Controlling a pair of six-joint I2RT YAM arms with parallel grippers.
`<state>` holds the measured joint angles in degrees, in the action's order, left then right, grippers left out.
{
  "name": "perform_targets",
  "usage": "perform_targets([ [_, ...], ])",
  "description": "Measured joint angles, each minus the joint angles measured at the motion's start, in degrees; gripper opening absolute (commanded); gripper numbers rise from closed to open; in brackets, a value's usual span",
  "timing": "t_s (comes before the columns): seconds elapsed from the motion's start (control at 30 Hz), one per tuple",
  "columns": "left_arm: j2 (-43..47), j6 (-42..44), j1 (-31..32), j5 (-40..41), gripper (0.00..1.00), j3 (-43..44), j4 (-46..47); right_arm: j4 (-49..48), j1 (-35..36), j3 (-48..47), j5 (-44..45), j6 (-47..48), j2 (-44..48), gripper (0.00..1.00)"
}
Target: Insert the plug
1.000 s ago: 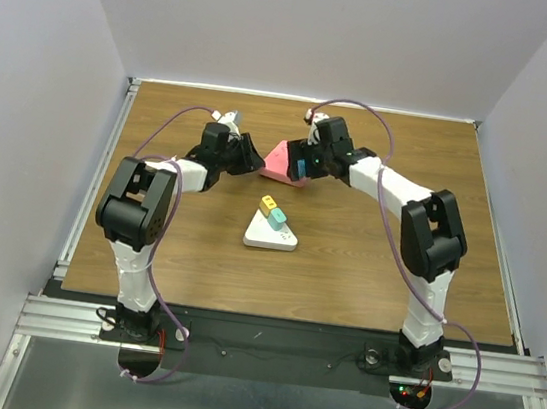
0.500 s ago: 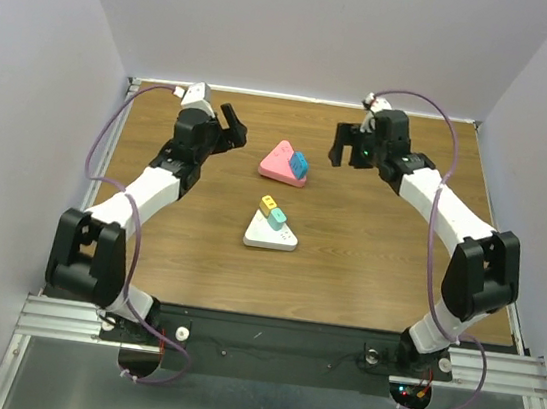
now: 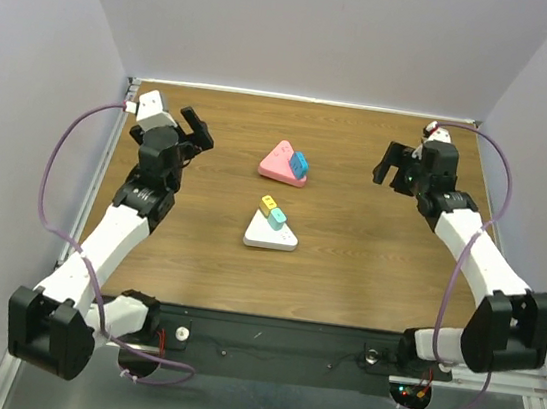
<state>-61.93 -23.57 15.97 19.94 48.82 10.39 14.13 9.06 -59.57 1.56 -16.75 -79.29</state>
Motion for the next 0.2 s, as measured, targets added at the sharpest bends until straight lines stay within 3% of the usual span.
perform_targets([
  [0.2,4.07,0.59,-0.02,2.43,0.98,-0.57,0.02,-2.21,0.02,1.01,1.95,-0.2,7.1,1.0],
])
